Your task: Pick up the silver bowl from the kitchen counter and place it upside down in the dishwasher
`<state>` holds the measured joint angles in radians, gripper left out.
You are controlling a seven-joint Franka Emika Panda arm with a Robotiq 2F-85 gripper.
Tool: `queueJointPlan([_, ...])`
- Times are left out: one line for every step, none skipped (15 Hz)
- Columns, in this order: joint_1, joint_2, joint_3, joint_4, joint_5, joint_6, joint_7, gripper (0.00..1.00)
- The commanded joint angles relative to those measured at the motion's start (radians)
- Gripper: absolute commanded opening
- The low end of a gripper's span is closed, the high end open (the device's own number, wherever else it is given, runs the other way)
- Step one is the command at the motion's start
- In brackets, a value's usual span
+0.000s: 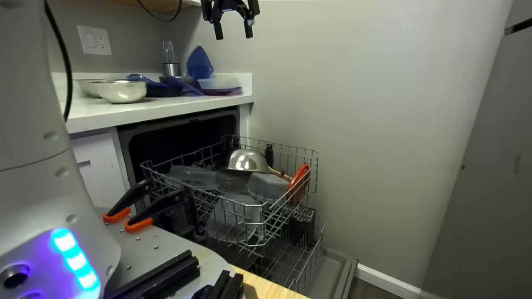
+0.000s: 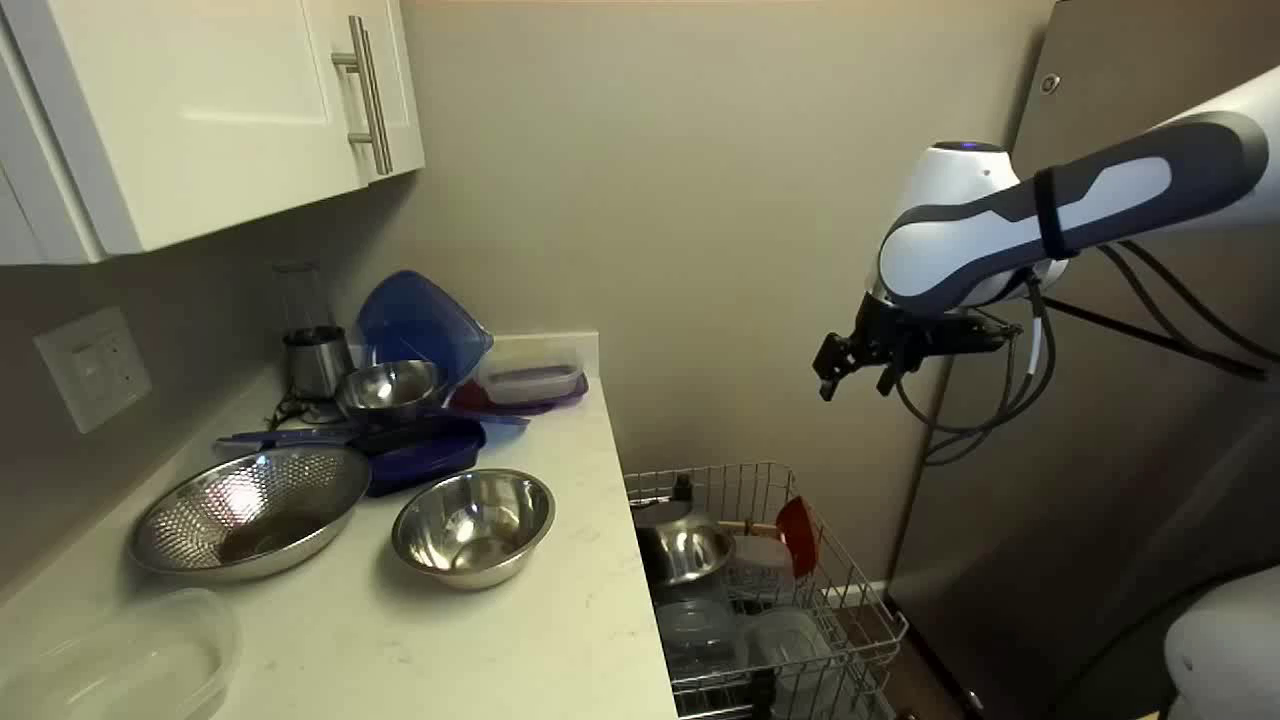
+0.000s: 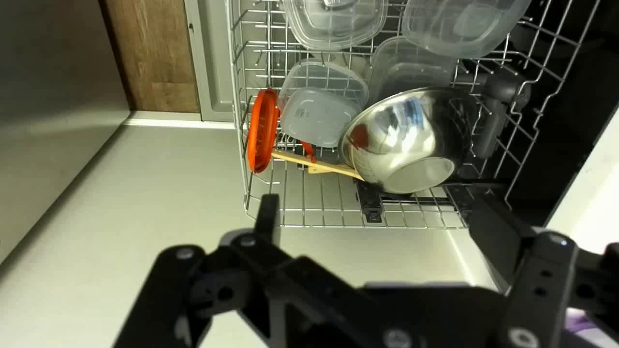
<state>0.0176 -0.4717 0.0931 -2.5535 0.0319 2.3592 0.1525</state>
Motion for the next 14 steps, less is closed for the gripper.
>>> queueJointPlan([0.004,0.0,-0.004,0.002,-0.003,-0.003,0.001,1.0])
queueJointPlan([0.004,0.0,-0.004,0.002,-0.003,-0.003,0.001,1.0])
queueJointPlan([0.004,0.0,-0.004,0.002,-0.003,-0.003,0.001,1.0])
queueJointPlan([0.004,0.0,-0.004,0.002,-0.003,-0.003,0.001,1.0])
queueJointPlan([0.004,0.0,-0.004,0.002,-0.003,-0.003,0.001,1.0])
queueJointPlan([0.004,0.0,-0.004,0.002,-0.003,-0.003,0.001,1.0])
queueJointPlan([0.004,0.0,-0.004,0.002,-0.003,-0.003,0.001,1.0])
queueJointPlan([0.004,0.0,-0.004,0.002,-0.003,-0.003,0.001,1.0])
queueJointPlan([0.004,0.0,-0.004,0.002,-0.003,-0.003,0.001,1.0])
queueJointPlan([0.004,0.0,-0.004,0.002,-0.003,-0.003,0.001,1.0])
queueJointPlan([0.004,0.0,-0.004,0.002,-0.003,-0.003,0.001,1.0])
queueJointPlan([0.004,0.0,-0.004,0.002,-0.003,-0.003,0.001,1.0])
queueJointPlan([-0.008,0.028,0.03,0.023,-0.038,0.007,0.044,1.0])
queueJointPlan([-0.005,0.042,0.044,0.037,-0.045,0.015,0.06,1.0])
